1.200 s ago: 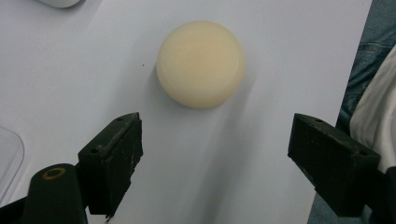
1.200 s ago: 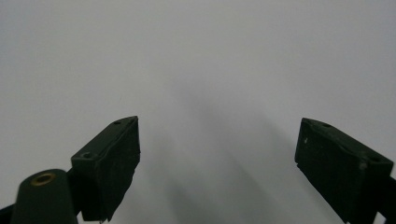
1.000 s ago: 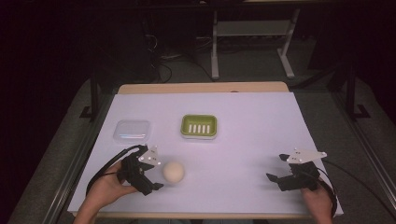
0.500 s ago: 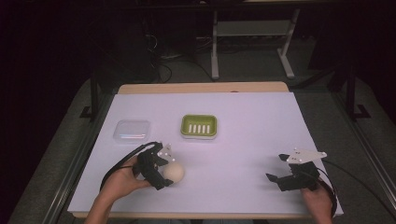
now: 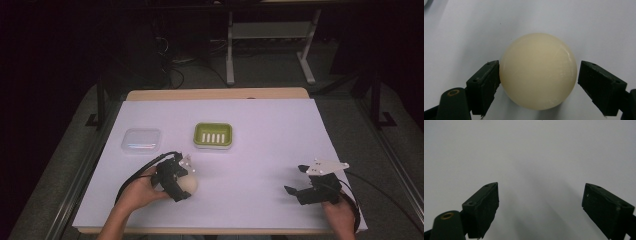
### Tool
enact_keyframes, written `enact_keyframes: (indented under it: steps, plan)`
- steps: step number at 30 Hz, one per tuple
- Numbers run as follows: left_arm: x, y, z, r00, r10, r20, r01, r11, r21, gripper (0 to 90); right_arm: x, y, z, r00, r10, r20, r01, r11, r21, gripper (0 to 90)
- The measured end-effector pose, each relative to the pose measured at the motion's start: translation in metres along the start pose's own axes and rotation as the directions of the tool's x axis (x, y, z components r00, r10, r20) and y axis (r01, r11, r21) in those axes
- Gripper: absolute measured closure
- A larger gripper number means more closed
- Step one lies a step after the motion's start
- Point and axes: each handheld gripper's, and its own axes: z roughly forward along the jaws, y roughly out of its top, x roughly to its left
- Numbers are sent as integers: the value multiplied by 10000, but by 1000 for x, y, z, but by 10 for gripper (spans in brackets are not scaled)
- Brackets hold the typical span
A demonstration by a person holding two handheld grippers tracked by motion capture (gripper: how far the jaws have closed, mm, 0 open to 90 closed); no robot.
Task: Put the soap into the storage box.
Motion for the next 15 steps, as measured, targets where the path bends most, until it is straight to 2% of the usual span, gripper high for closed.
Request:
enact_keyframes:
  steps: [15]
  plan:
    - [3,3,4,10000,-20,23,20,9998,216,212,0,0,0,10000,-30,-16,30,9999,-97,134]
